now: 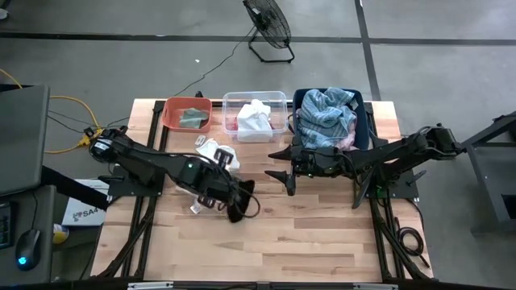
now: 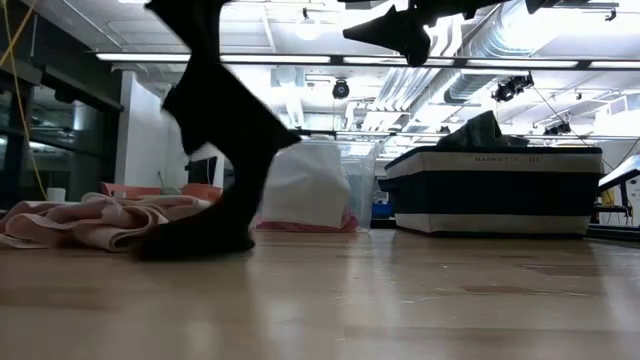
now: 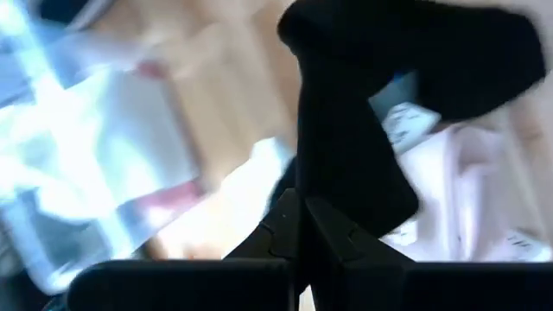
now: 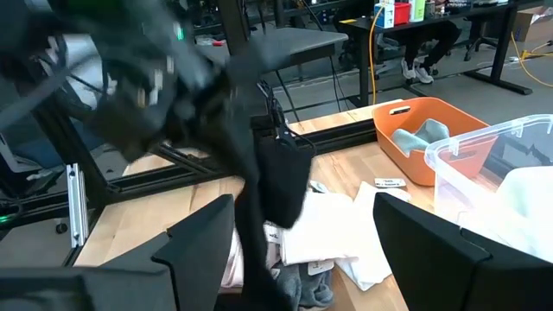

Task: Pick & Place Cloths
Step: Put the black sock into the orange bin

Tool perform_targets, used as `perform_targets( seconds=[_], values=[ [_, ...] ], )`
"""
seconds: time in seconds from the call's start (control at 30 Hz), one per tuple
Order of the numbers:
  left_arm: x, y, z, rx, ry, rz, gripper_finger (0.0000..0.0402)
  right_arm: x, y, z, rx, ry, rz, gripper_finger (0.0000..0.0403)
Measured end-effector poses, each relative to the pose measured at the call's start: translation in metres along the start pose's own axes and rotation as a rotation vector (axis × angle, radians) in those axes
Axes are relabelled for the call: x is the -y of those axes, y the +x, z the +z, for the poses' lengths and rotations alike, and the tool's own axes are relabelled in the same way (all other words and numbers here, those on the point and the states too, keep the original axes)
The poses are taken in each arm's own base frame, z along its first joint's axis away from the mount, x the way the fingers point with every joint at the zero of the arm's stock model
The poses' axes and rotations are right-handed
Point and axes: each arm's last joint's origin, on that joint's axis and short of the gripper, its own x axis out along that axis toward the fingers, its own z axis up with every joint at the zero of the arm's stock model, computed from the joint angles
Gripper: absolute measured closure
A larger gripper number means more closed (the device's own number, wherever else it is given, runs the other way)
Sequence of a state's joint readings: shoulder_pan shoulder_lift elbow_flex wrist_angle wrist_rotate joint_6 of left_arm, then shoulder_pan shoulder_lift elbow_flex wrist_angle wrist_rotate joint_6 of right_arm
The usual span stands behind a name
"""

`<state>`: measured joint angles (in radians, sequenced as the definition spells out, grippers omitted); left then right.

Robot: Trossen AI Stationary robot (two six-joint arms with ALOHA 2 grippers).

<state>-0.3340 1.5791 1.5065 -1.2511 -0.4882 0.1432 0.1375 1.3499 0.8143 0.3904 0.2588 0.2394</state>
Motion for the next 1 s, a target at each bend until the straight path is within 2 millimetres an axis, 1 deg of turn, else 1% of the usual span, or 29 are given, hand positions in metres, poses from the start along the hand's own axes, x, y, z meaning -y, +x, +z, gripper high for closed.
perform_targets(
  seconds=[0.17, 0.3, 0.37, 0.47, 0.7, 0.83, 0.93, 1.0],
  values=[
    [-0.017, -0.025, -0.008, -0.077, -0.046, 0.168, 0.0401, 0.0, 0.0, 0.0, 0.0, 0.0, 0.0, 0.0133],
    [-0.028, -0.043, -0.022, -0.133, -0.105, 0.313, 0.0401, 0.0, 0.0, 0.0, 0.0, -0.004, 0.0, 0.0133],
    [-0.034, -0.052, -0.028, -0.095, -0.152, 0.362, 0.0401, 0.0, 0.0, 0.0, -0.001, -0.006, 0.0, 0.0133],
    [-0.041, -0.069, -0.043, -0.044, -0.219, 0.41, 0.0401, 0.0, 0.0, -0.001, -0.009, -0.009, -0.002, 0.0133],
    [-0.059, -0.105, -0.082, 0.114, -0.491, 0.607, 0.0401, 0.0, 0.0, -0.002, -0.02, -0.011, -0.005, 0.0133],
    [-0.065, -0.119, -0.1, 0.192, -0.618, 0.71, 0.0401, 0.0, 0.0, -0.002, -0.019, -0.01, -0.005, 0.0133],
    [-0.069, -0.127, -0.11, 0.23, -0.671, 0.786, 0.0401, 0.0, 0.0, -0.002, -0.019, -0.01, -0.005, 0.0133],
    [-0.073, -0.129, -0.115, 0.226, -0.695, 0.839, 0.0401, 0.0, 0.0, -0.002, -0.019, -0.01, -0.005, 0.0133]
  ],
)
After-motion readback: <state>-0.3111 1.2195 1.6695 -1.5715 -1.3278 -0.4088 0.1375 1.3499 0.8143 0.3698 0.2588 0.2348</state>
